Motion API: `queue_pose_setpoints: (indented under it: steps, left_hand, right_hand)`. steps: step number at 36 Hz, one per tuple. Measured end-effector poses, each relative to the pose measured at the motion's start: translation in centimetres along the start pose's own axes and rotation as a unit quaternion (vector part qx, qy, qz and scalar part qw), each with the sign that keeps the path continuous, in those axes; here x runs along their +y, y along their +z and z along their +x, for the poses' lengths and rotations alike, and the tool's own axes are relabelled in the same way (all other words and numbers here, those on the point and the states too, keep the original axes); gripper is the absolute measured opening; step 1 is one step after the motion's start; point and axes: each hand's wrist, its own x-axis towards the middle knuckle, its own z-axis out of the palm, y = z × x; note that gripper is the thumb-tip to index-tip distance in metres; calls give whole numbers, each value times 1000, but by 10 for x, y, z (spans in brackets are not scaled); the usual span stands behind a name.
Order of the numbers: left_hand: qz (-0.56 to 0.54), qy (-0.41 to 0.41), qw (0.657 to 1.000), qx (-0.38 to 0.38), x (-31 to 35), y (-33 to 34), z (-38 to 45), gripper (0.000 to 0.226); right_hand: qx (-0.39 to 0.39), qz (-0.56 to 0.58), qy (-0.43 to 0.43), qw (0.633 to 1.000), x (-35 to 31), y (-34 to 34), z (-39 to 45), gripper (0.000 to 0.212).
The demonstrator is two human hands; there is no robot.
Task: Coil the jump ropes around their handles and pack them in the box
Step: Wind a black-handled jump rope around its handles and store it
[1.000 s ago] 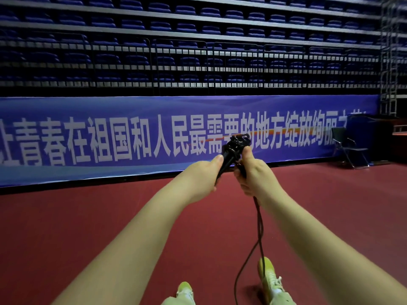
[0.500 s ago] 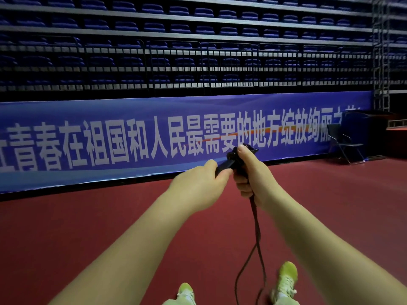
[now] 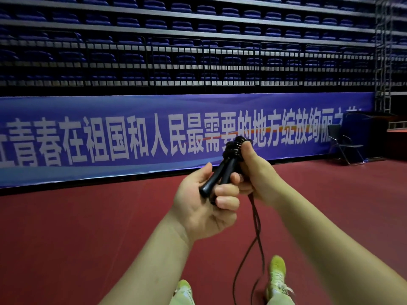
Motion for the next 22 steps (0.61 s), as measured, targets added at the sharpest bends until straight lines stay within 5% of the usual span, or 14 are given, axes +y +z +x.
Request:
queue_pose_setpoints:
  steps: [4,10,15,22]
  left_hand:
    - [53,64,983,166,7,11,-2,57]
    - [230,108,927,277,6,12,1,56]
    - [454,199,801,336,8,19,1,48]
    - [634,283,604,391,3,14,-2,52]
  right_hand:
    - [14,-66,27,997,-3,3,3,87]
    - [135,-210,-2,968,-10,14,-2,64]
    - [221,-216,-110,945,1,22,-10,66]
    - [205,-114,-76,969,-4,41,-15,55]
